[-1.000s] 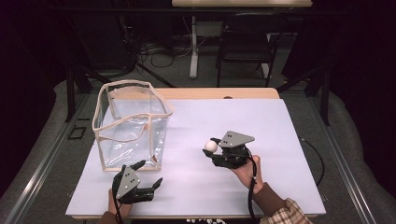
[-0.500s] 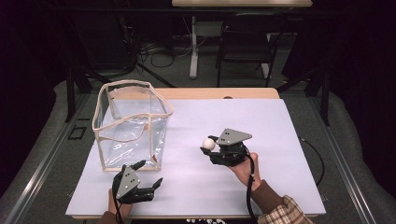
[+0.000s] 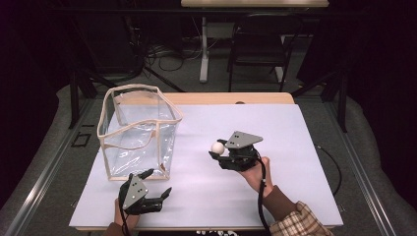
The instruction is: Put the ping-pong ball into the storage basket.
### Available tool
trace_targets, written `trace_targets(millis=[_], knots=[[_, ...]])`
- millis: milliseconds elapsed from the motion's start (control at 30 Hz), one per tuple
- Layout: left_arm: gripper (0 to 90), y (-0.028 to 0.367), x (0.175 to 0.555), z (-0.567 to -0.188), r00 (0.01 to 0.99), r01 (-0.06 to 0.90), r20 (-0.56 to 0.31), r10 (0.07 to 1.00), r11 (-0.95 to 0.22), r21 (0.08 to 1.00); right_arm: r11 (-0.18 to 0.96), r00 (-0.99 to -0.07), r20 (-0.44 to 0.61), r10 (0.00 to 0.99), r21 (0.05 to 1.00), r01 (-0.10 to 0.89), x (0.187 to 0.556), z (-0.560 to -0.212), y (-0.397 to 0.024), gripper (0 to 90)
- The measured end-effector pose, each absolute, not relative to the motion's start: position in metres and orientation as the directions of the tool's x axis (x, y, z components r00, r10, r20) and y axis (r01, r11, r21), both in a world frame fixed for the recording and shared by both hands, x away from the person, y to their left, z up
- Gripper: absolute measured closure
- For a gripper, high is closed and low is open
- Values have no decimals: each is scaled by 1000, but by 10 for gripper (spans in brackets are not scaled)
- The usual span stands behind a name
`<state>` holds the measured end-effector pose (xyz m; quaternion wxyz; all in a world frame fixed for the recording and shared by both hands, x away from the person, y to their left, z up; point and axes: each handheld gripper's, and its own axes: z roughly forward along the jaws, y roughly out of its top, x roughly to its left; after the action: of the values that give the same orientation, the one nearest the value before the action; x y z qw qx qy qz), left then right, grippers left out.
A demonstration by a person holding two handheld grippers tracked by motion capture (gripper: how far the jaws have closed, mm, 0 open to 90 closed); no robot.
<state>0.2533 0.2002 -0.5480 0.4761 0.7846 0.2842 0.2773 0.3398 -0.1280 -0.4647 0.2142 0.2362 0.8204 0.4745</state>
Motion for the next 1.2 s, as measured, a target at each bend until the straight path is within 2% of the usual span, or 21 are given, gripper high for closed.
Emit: trace_targets(millis=[1200], knots=[[159, 201, 253, -548, 686, 179, 169, 708, -389, 904, 449, -803, -153, 576, 880, 155, 363, -445, -111, 506]])
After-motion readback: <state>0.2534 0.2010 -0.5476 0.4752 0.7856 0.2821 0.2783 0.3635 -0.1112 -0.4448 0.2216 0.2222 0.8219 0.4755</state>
